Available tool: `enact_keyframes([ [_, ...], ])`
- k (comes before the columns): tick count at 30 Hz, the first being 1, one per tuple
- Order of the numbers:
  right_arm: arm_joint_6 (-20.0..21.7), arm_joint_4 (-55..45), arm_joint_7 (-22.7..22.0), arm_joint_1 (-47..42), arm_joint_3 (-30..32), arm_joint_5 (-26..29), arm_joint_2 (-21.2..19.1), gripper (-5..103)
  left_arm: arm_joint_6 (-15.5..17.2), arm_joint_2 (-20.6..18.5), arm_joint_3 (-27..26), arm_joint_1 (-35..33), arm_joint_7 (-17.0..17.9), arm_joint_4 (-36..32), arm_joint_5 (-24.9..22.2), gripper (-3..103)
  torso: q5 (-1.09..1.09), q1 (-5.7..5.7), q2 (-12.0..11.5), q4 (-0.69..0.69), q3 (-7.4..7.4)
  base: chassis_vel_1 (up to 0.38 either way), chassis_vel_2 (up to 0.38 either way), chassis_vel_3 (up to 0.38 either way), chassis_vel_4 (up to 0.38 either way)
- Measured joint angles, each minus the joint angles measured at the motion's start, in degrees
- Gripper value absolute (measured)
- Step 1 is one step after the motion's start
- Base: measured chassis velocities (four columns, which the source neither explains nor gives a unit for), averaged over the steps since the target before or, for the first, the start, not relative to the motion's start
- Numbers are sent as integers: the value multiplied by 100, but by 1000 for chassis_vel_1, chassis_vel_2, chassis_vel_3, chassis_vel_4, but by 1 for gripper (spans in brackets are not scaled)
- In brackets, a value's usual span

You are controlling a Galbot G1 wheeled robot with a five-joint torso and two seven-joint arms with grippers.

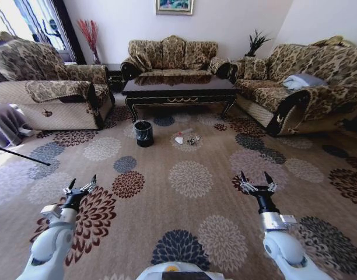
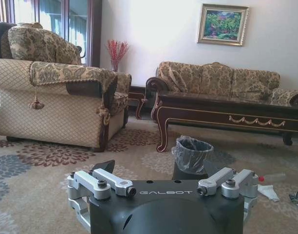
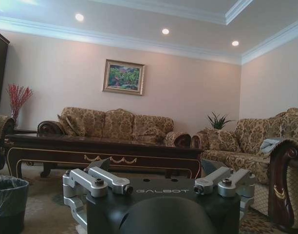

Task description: Move to the front of the table and pick up the trash from the floor, then place it into the trash bin.

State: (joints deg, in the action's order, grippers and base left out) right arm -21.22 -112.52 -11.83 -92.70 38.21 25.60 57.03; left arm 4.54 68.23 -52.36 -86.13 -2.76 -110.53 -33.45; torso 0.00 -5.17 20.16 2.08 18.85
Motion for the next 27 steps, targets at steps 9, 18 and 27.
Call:
enact_keyframes([
  [9,-12,3,-19,7,10,-41,2,100,0,11,-7,-11,-3,-15,0,100,0,71,-209,0,-138,0,0,0,0],
  [18,-46,16,-36,8,-4,-43,15,100,-5,22,-7,-16,-9,-19,8,100,0,126,-366,0,-239,28,20,-25,-22],
  [27,-94,18,-51,19,-42,-6,25,100,-9,21,2,-16,-10,2,27,100,0,187,-536,0,-346,25,32,-15,-33],
])
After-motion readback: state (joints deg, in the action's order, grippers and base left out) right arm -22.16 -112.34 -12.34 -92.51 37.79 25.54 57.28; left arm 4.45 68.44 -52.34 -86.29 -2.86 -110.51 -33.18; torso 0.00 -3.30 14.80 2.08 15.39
